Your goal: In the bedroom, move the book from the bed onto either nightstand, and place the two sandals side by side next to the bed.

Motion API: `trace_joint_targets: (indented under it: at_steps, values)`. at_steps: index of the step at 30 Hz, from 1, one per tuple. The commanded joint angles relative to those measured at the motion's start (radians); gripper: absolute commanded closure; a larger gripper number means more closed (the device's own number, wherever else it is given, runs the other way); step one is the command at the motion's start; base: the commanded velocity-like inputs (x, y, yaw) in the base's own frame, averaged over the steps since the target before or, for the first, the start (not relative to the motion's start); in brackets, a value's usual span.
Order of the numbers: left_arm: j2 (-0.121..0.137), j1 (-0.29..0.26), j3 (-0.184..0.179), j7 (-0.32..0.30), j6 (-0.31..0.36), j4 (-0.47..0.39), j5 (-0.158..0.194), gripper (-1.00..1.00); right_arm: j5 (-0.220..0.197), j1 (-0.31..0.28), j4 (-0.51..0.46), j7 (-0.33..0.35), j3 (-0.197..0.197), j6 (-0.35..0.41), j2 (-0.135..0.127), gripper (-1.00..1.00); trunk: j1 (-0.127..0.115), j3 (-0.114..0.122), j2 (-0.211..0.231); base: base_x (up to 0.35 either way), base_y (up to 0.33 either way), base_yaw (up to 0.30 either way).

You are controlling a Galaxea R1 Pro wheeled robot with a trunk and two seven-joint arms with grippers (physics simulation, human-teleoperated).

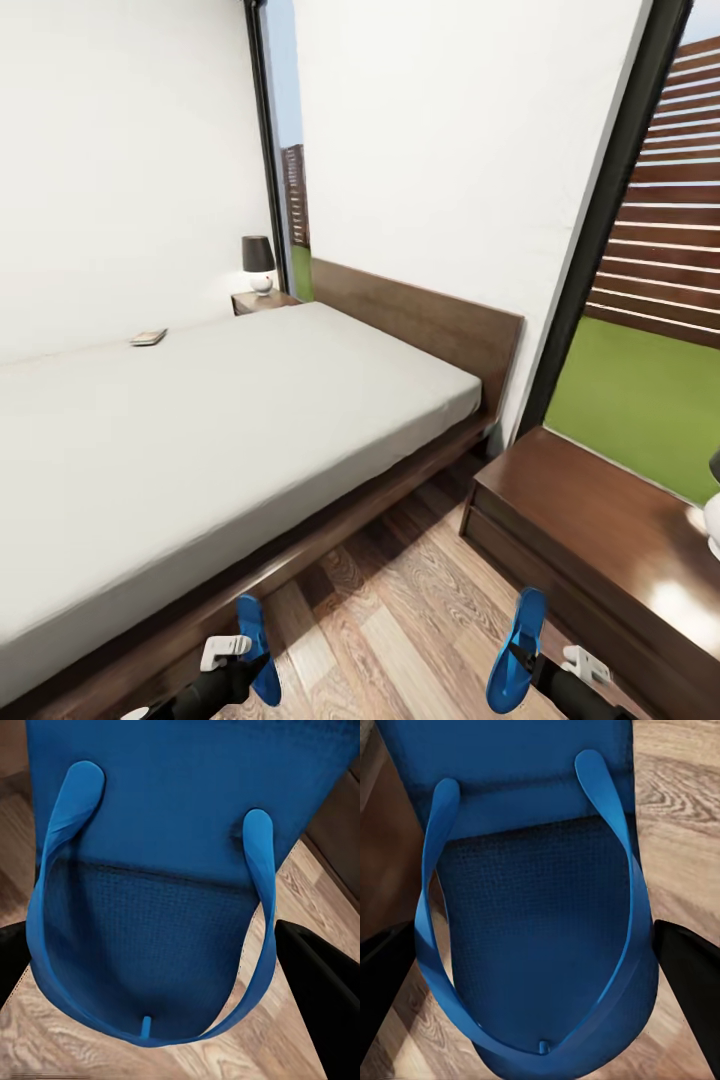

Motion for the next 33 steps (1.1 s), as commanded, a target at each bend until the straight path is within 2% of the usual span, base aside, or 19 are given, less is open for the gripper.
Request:
trace_joint_targets:
  at_steps: [1,33]
  values:
    - [0.000,-0.001,-0.009,-0.001,-0.006,0.001,0.004,1.00,-0.009,0.000,0.000,0.005,-0.003,0.009,0.000,1.00,0.000,-0.001,0.000,0.000,0.000,0.278]
    - [0.000,-0.001,-0.009,-0.001,-0.006,0.001,0.004,1.00,-0.009,0.000,0.000,0.005,-0.003,0.009,0.000,1.00,0.000,-0.001,0.000,0.000,0.000,0.293]
